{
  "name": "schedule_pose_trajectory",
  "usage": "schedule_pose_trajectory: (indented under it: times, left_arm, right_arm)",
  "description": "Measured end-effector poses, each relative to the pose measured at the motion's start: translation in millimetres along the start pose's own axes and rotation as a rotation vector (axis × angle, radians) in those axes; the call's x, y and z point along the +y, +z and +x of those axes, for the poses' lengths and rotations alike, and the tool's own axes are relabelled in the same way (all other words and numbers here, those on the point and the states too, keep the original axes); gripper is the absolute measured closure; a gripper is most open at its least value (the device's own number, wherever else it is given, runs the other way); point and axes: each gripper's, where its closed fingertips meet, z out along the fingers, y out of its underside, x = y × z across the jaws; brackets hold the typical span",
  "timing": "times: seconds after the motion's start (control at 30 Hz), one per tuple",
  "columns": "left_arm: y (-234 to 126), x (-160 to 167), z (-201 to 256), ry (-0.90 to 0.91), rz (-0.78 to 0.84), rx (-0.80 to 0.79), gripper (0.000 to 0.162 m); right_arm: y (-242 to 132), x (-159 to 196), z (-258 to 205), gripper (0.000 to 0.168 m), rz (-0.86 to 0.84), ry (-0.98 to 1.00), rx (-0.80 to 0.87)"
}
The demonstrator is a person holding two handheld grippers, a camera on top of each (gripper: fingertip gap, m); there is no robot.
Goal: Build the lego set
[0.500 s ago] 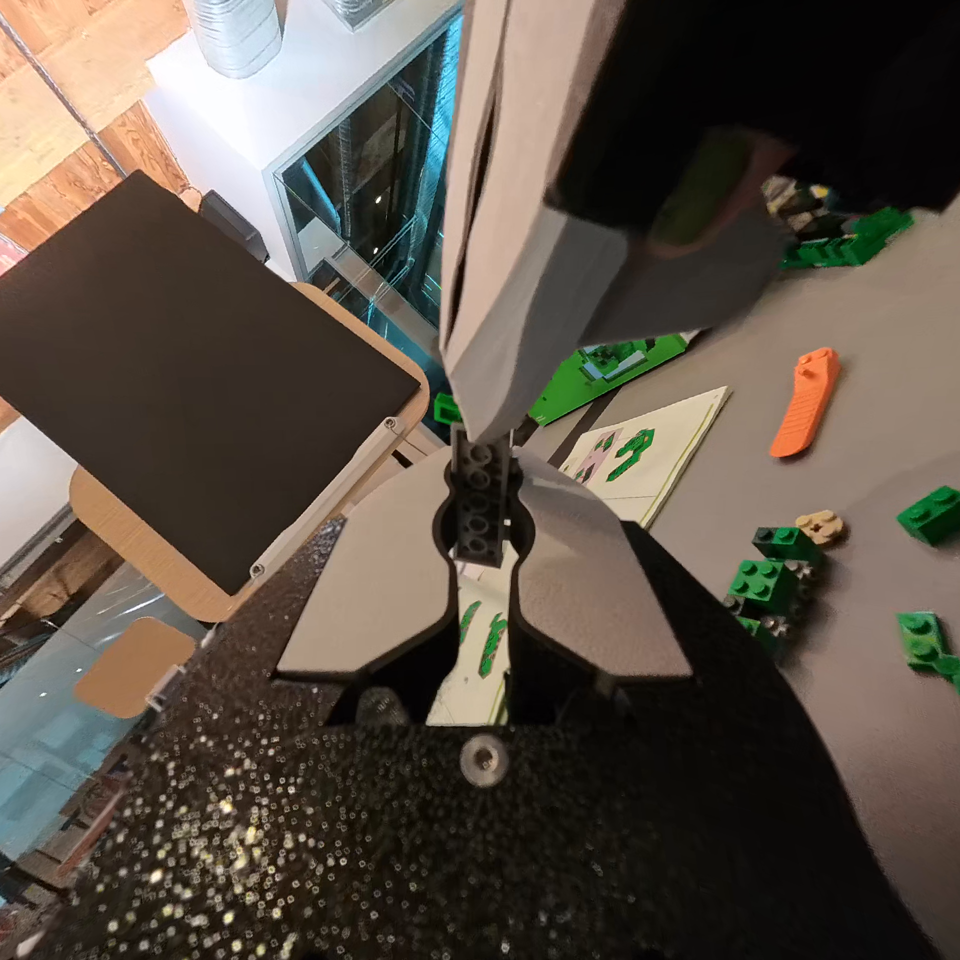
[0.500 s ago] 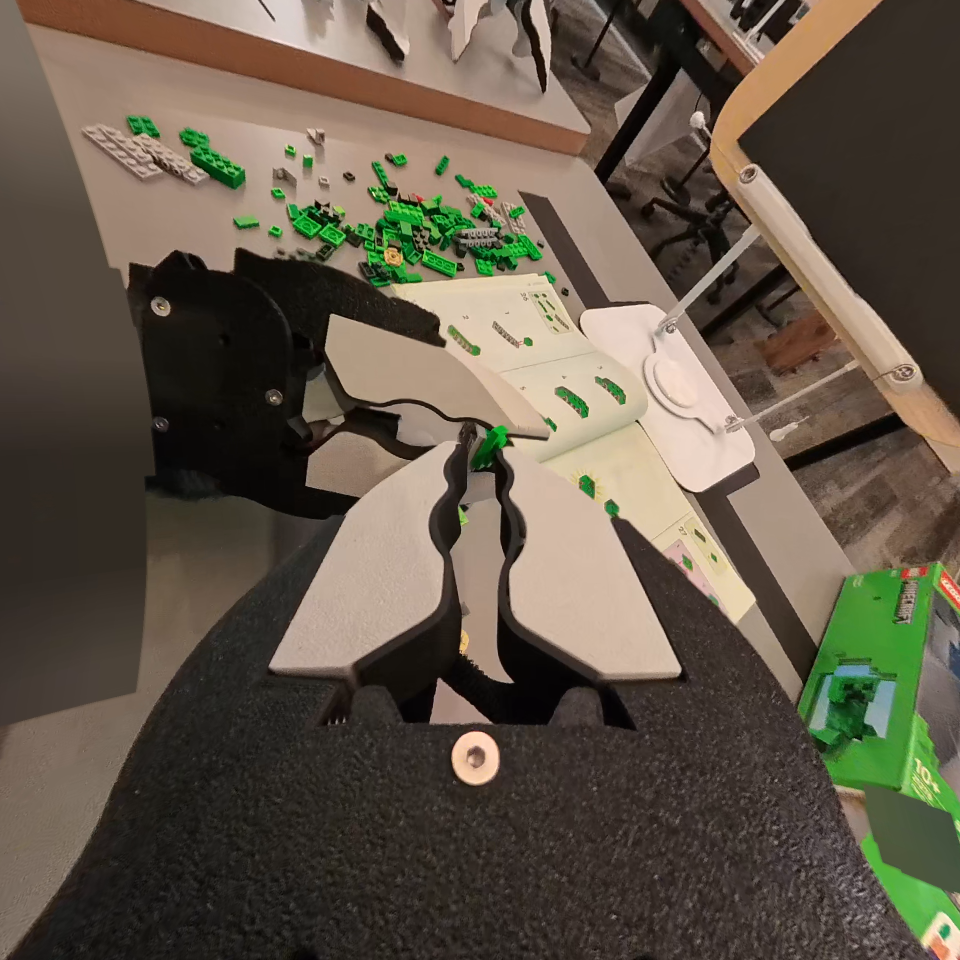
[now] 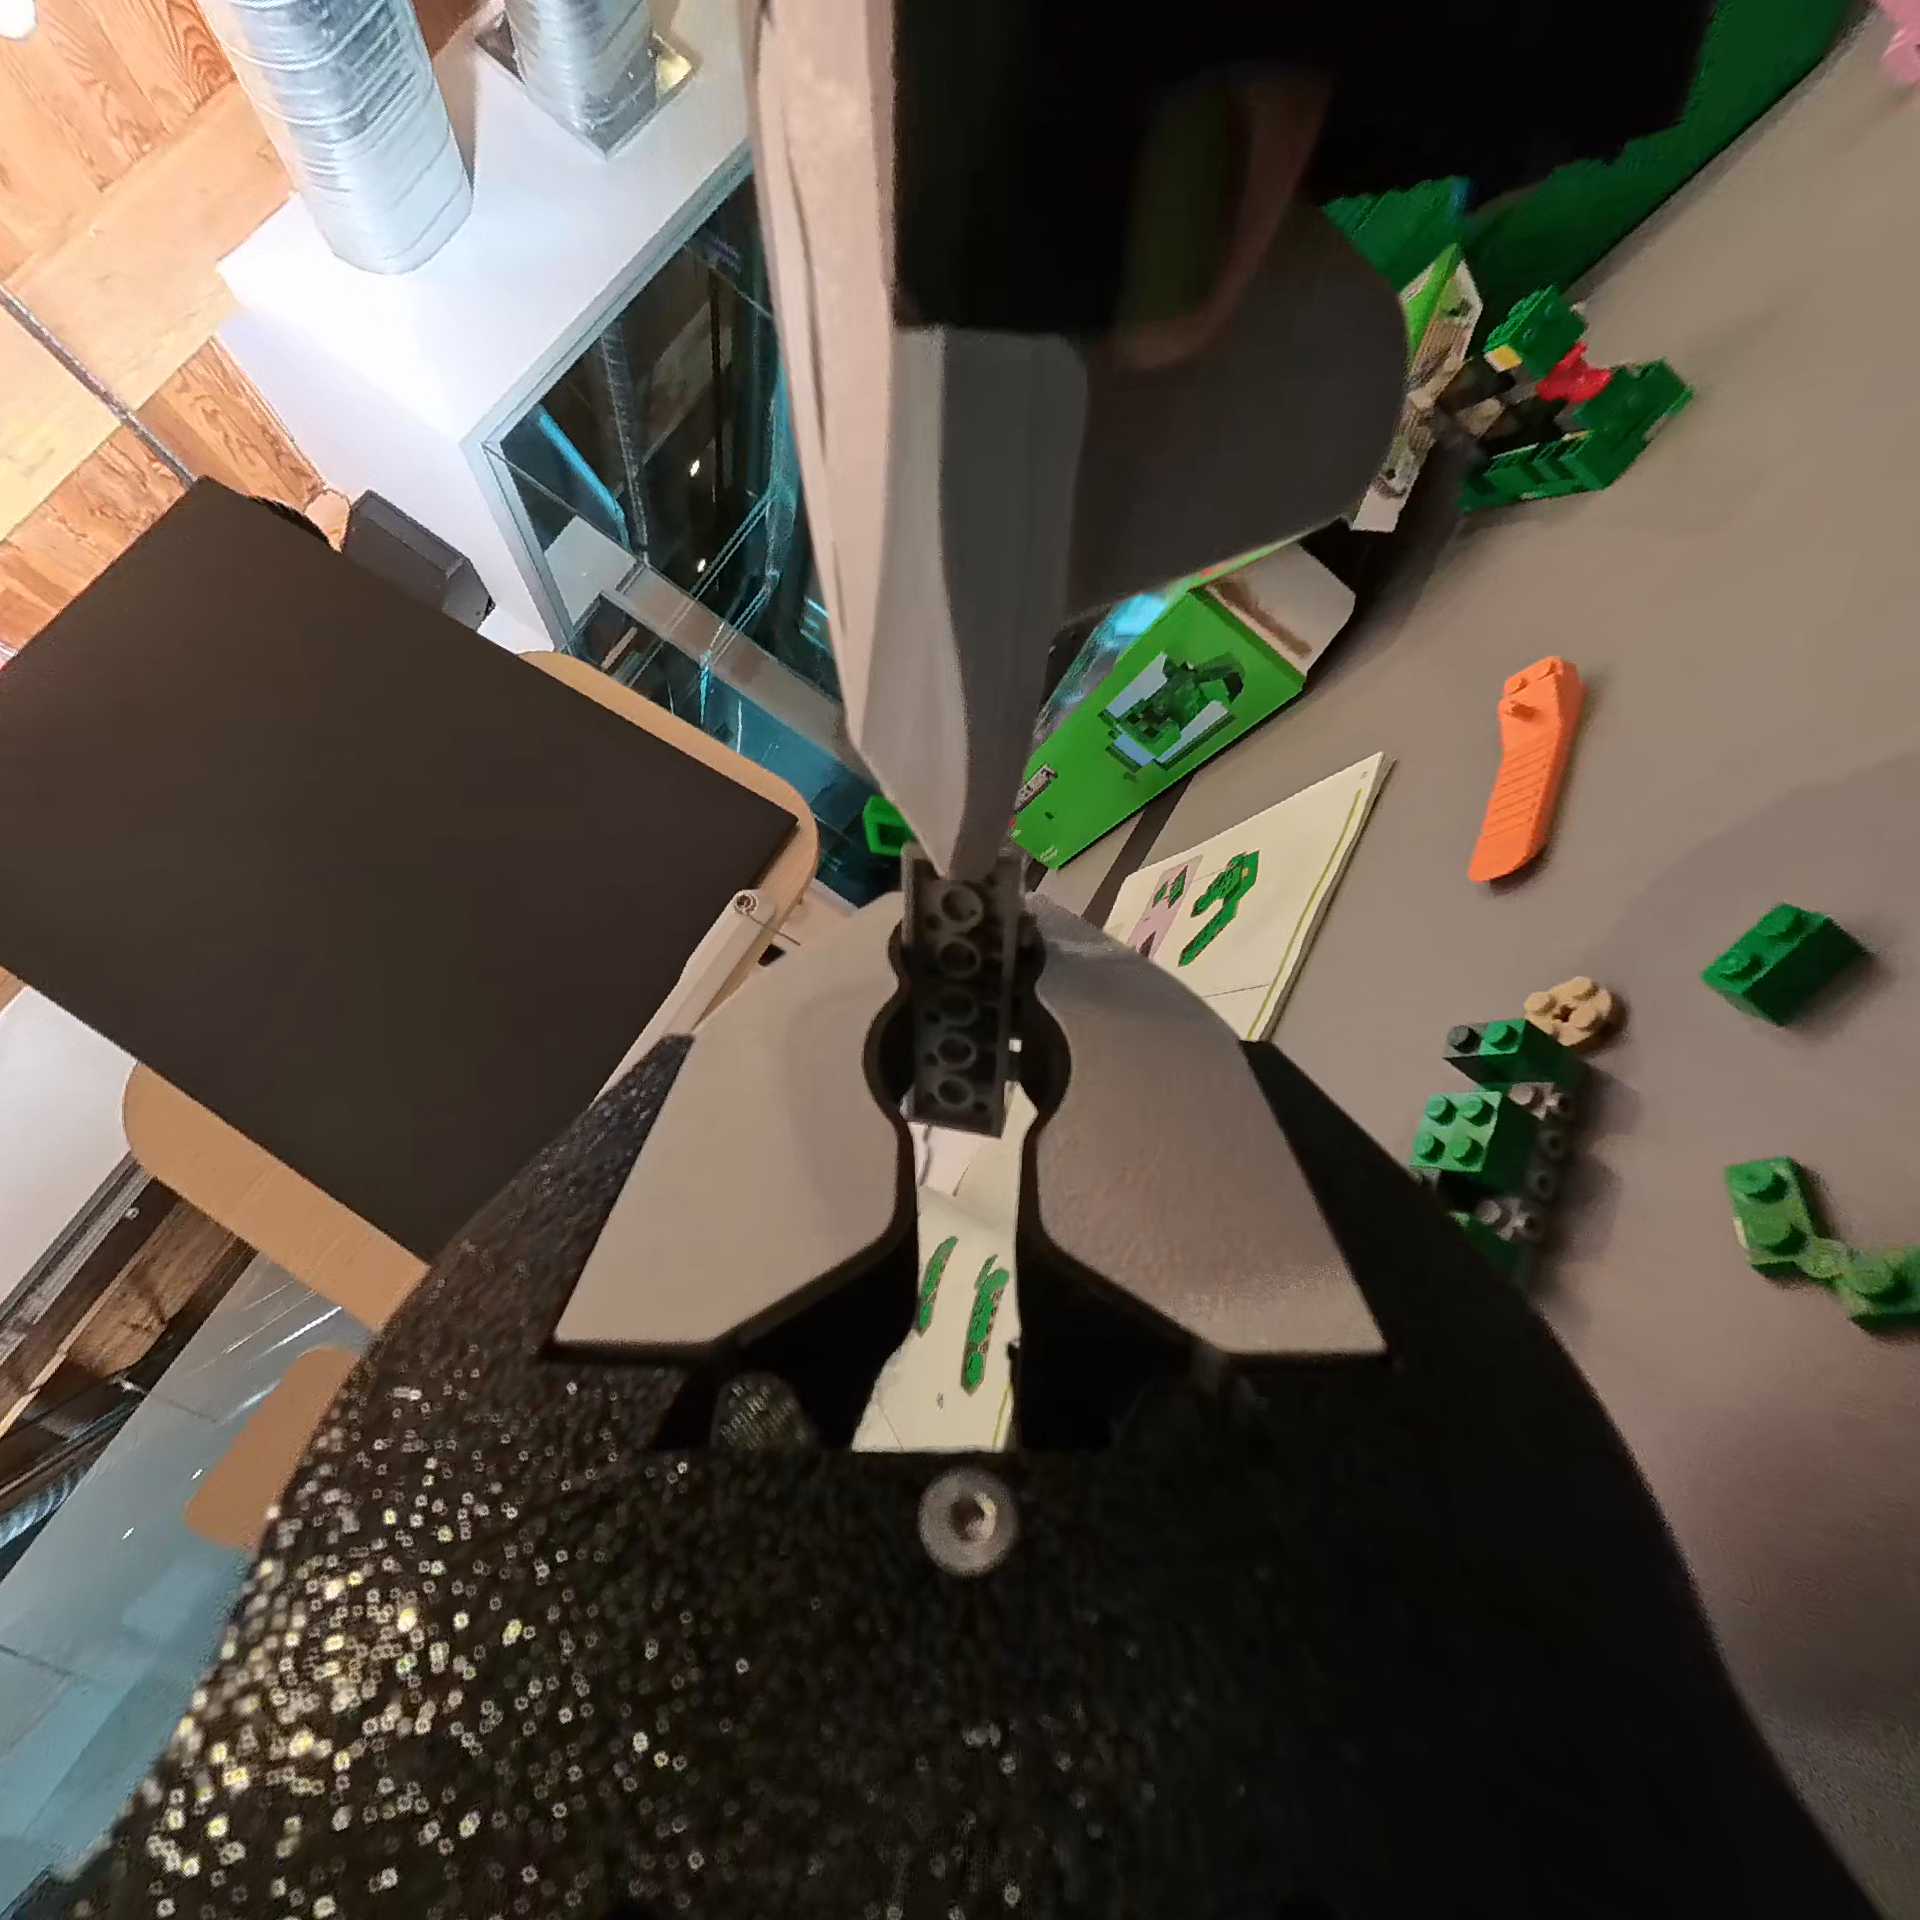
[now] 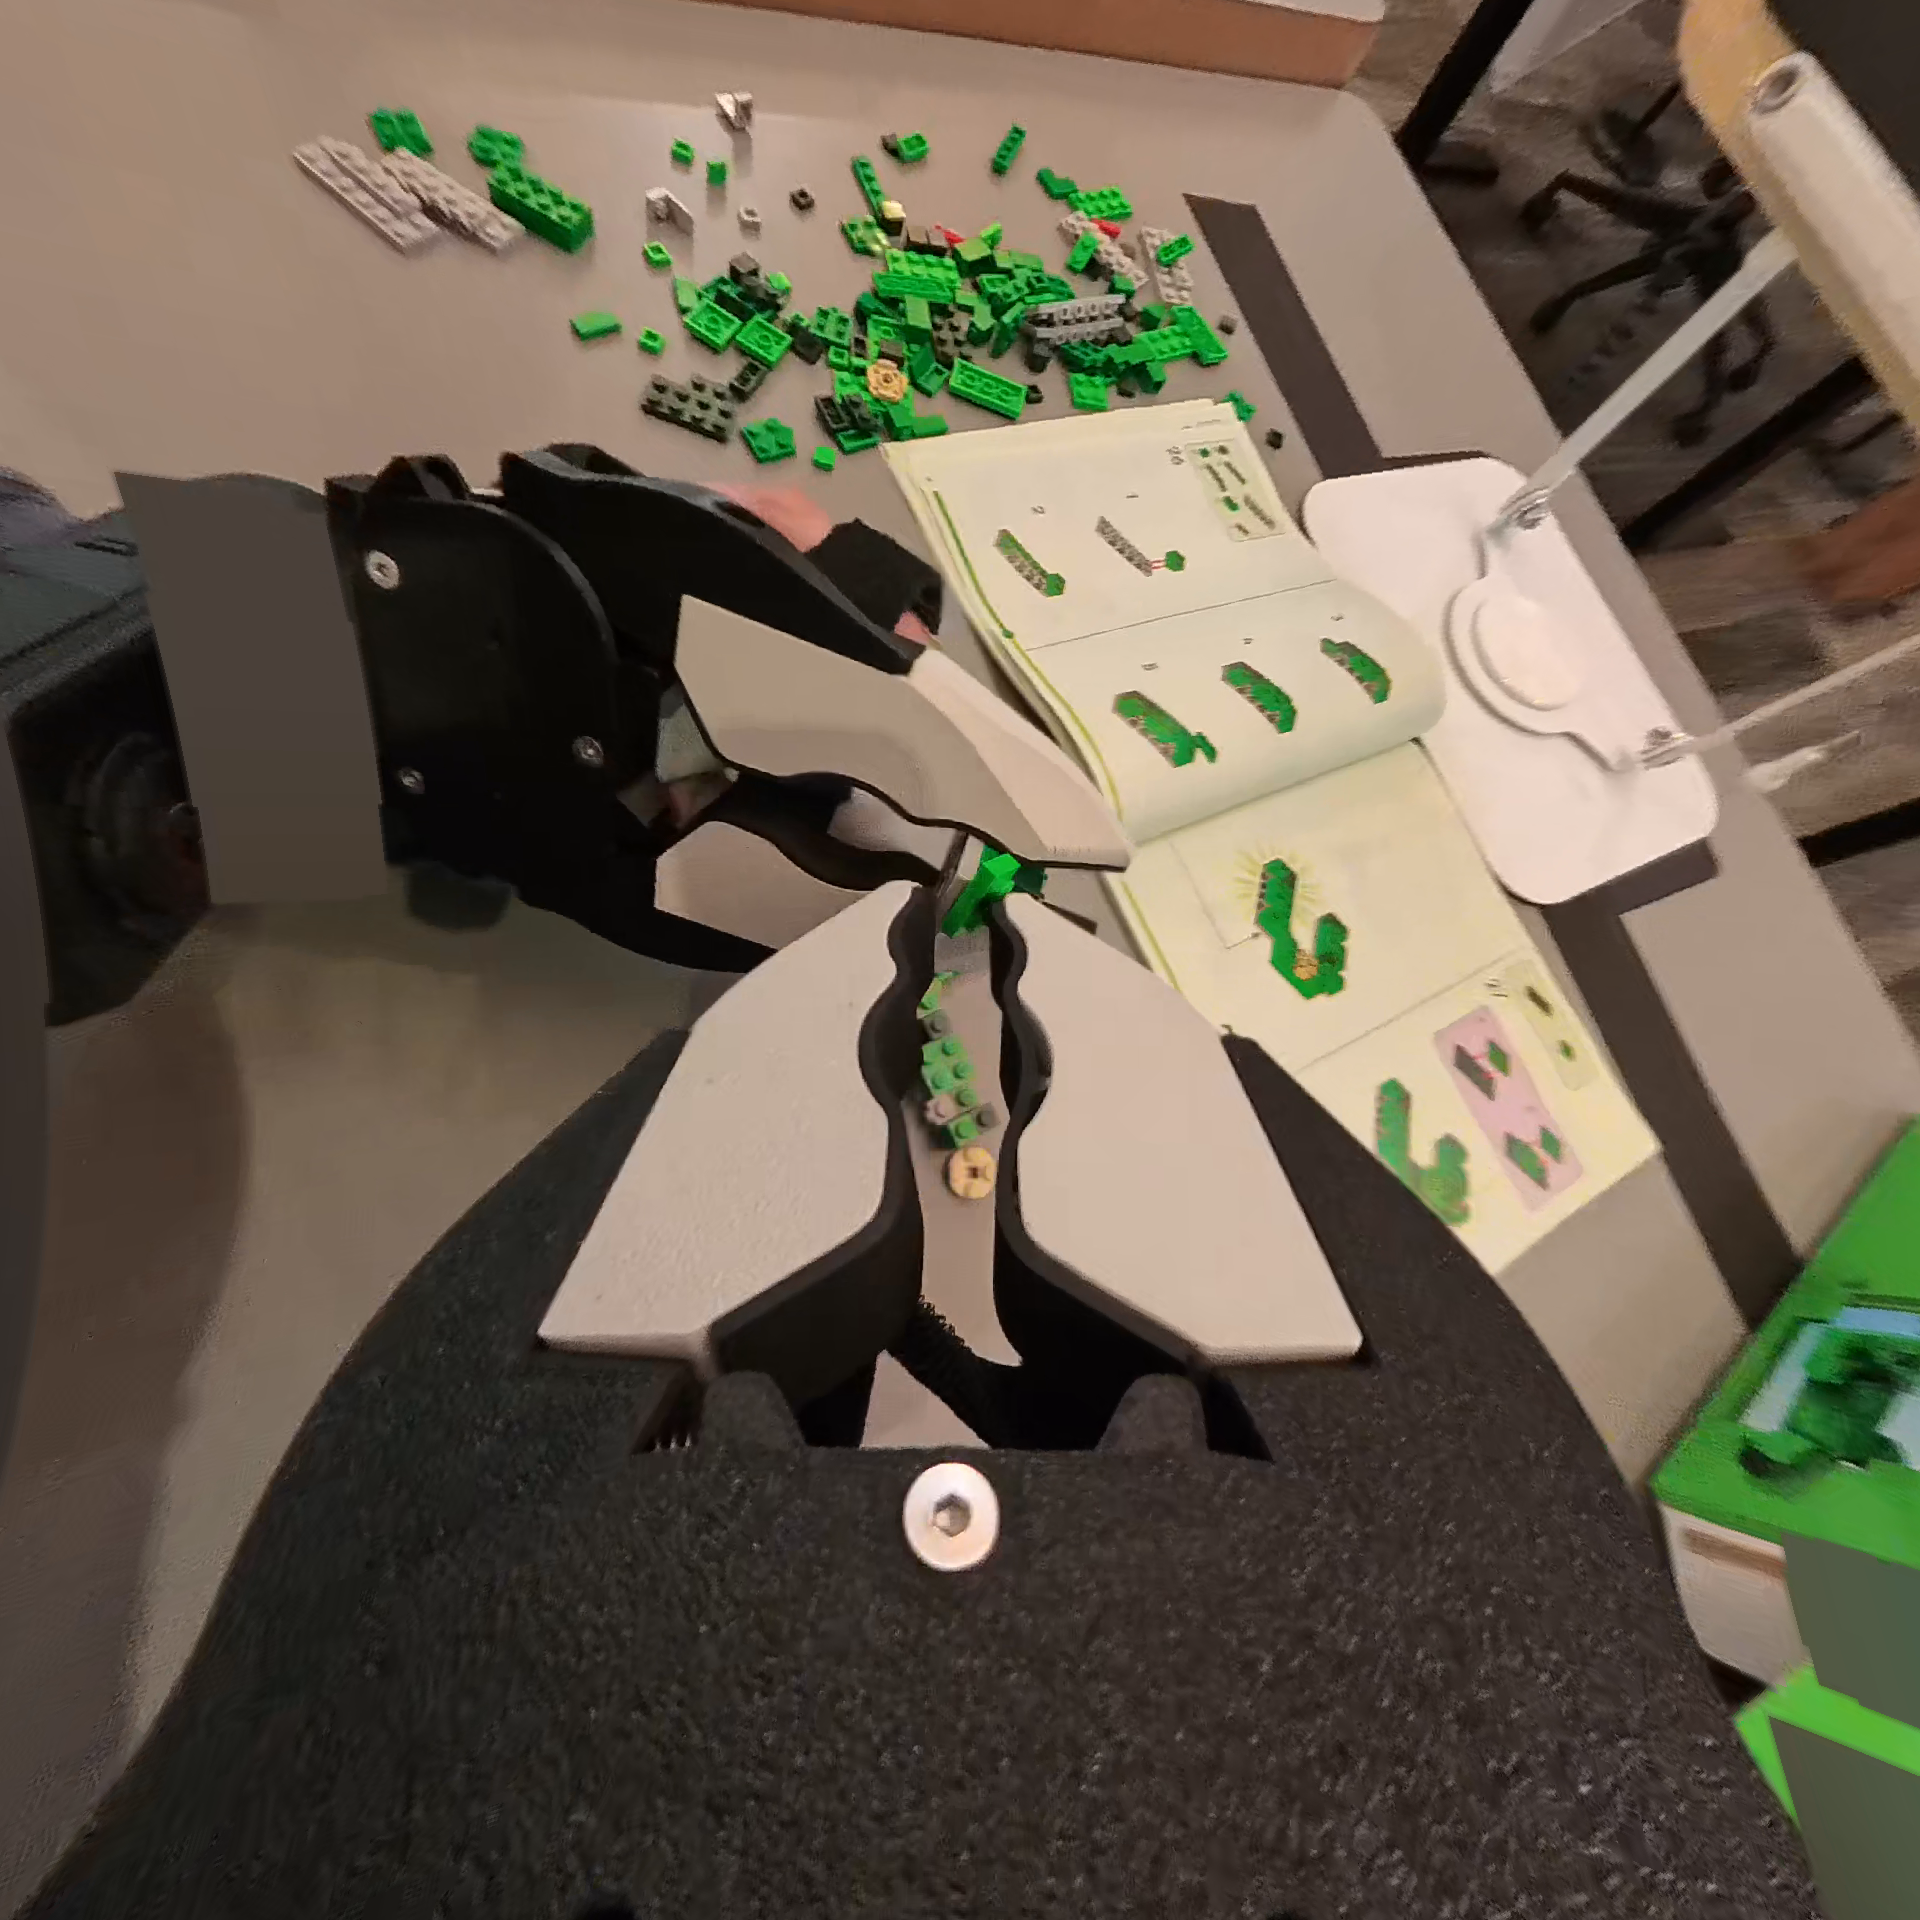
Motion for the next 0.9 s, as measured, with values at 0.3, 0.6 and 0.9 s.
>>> schedule_pose_trajectory:
  times: [0.3, 0.6, 0.9]
  left_arm:
    - [0, -3, 5, -0.014, 0.024, 0.031, 0.148]
    - [-1, -7, 5, -0.038, 0.062, 0.047, 0.148]
    - [-4, -15, 8, -0.1, 0.134, 0.085, 0.148]
  right_arm:
    - [-3, 3, -2, 0.159, -0.018, 0.012, -0.043]
    - [-5, 2, -4, 0.159, 0.045, 0.102, -0.122]
    - [-10, -2, -6, 0.162, 0.164, 0.325, -0.303]
